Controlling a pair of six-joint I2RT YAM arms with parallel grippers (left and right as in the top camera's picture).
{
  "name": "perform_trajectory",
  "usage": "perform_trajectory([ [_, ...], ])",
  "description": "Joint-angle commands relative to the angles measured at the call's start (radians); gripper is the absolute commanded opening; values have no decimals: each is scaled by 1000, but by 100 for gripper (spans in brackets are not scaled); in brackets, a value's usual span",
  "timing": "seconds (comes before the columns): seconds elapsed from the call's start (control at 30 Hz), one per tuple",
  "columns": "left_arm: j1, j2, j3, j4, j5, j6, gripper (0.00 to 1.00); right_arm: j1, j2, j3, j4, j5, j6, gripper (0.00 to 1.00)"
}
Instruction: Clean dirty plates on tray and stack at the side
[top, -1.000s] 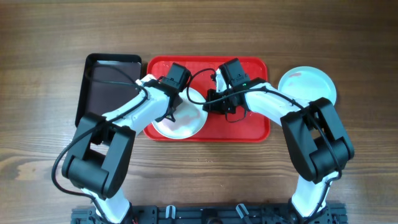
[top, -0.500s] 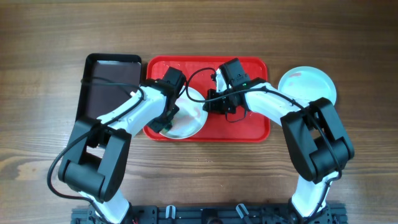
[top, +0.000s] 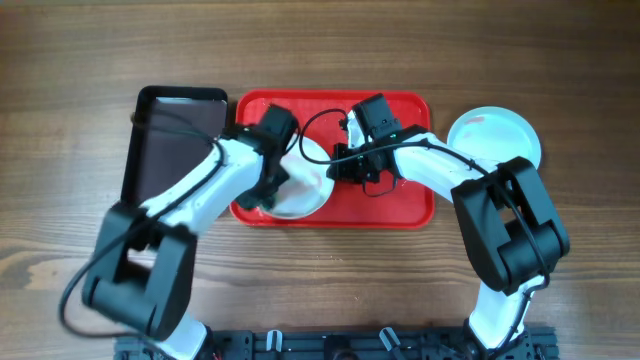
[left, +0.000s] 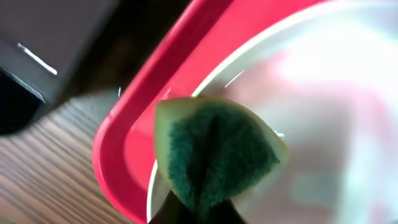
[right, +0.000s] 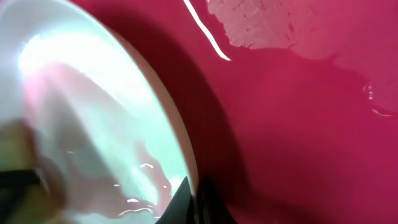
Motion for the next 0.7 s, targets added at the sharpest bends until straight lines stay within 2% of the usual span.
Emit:
perform_trajectory([
  [0.0,-2,-145,66,0,-178,97,4,-10,39,-12,-7,28,5,4],
  [0.13,-2,-209,66,1,-300,96,4,-10,16,-11,-9,26,-3,4],
  [0.27,-2,-208,66,-8,-286,96,4,-10,-62,-11,-29,67,-18,4],
  [0.67,-3,-145,66,6,-107,97,4,-2,-408,-11,-274,660,-21,4],
])
